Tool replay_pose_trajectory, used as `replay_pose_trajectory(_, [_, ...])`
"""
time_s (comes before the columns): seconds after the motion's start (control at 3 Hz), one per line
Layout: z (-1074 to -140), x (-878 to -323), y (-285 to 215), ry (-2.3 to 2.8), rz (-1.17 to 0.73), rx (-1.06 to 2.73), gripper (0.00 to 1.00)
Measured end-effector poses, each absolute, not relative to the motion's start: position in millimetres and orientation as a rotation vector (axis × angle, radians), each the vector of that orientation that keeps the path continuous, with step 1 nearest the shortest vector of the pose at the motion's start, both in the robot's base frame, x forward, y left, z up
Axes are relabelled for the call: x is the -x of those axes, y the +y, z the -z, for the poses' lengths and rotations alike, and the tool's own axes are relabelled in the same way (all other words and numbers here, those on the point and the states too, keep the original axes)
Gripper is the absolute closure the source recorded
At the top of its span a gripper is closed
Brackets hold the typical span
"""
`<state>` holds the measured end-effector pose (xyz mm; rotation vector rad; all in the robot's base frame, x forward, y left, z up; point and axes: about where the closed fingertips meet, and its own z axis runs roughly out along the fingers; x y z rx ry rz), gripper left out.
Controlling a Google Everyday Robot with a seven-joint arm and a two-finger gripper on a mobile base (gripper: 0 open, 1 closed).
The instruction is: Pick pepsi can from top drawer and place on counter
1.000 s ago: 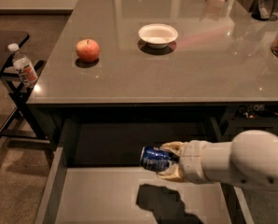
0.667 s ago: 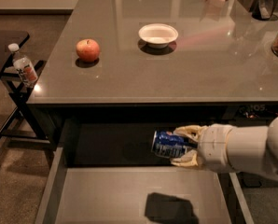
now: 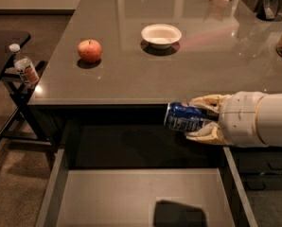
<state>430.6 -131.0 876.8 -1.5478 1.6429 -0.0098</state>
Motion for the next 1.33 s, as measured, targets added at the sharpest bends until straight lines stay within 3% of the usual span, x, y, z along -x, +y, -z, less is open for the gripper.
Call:
replay_pose_trajectory(0.67, [-877, -443, -129, 1.637, 0.023, 1.565, 1.0])
replay_pose_trajectory(1.33, [-882, -534, -125, 1.633, 0.028, 1.588, 1.0])
